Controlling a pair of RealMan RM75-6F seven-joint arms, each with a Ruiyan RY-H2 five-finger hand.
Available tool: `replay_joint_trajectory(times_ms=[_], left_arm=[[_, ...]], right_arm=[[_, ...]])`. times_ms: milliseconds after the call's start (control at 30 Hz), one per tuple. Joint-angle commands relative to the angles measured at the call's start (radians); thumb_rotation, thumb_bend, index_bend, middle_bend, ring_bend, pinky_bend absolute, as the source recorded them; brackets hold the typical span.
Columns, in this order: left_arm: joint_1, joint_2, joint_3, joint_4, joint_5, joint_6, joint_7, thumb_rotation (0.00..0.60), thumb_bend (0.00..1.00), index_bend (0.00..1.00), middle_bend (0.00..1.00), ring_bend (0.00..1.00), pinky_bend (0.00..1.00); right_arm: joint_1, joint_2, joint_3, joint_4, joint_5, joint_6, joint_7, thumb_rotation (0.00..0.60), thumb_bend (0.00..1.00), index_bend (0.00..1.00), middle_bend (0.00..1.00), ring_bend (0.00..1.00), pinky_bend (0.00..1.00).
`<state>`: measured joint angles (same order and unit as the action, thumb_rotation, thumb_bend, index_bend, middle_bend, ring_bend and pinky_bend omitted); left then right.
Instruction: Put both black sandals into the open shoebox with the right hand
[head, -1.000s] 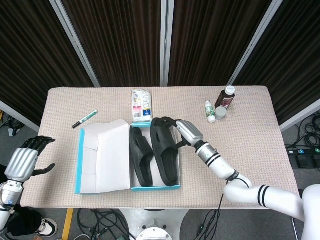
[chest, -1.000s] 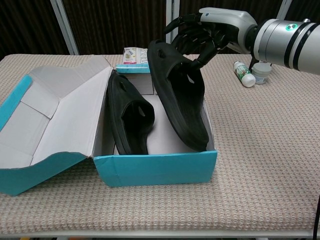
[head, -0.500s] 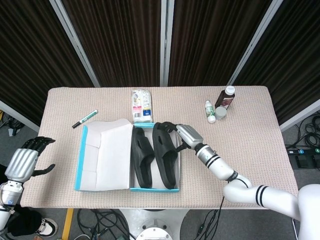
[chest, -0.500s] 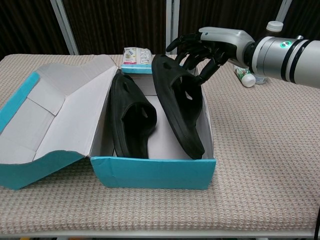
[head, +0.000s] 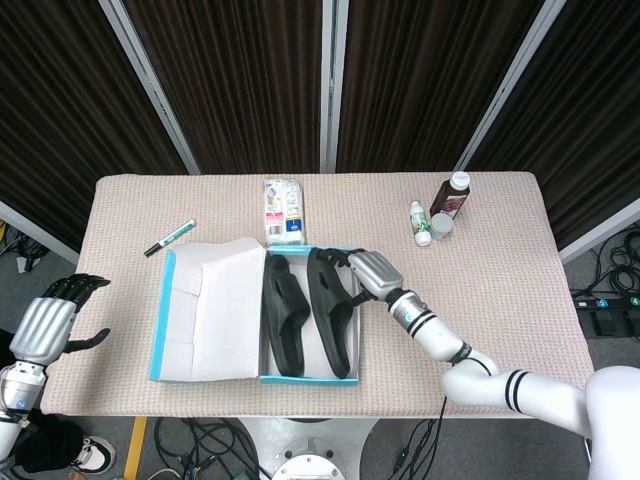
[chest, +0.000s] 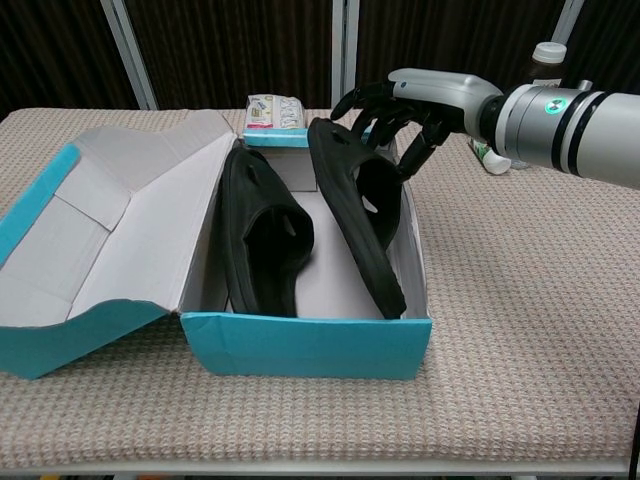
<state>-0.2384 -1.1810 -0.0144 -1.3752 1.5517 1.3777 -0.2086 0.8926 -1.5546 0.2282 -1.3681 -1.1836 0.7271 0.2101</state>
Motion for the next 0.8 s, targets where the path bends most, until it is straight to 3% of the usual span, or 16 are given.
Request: replay_joint_trajectory(times_ms=[33,333,433,567,800], left_arm=[[0.001,0.001,0.0,0.0,-0.001,0.002,-0.002,0.6,0.19,0.22,0.21,0.14,0.2],[0.003,-0.003,0.0,0.009,-0.003,0.0,-0.014,0.6,0.19,0.22,0.21,0.14,0.2],[0.003,-0.003,0.0,0.011,-0.003,0.0,-0.018,0.6,0.19,0.22,0.21,0.14,0.2],[0.002,-0.003,0.0,0.011,-0.001,0.0,-0.02,0.6,0.19,0.22,0.21,0.14,0.2],[0.0,-0.002,-0.001,0.005,0.001,-0.001,-0.014,0.6,0.19,0.22,0.21,0.14,0.2]], right_arm=[[0.001,-0.017,-0.006,0.014,0.0,0.004,-0.017,0.6,0.15,0.19,0.43,0.29,0.23],[0.007,-0.036,-0.015,0.025,-0.007,0.007,-0.062,0.6,0.12,0.19,0.42,0.28,0.23],[0.008,-0.02,-0.011,0.003,-0.008,-0.015,-0.037,0.6,0.03,0.14,0.33,0.18,0.22],[0.008,0.0,-0.003,-0.019,-0.015,-0.029,-0.007,0.6,0.0,0.05,0.2,0.04,0.16],[0.0,0.041,0.005,-0.059,-0.039,-0.019,0.014,0.6,0.0,0.0,0.12,0.0,0.11]])
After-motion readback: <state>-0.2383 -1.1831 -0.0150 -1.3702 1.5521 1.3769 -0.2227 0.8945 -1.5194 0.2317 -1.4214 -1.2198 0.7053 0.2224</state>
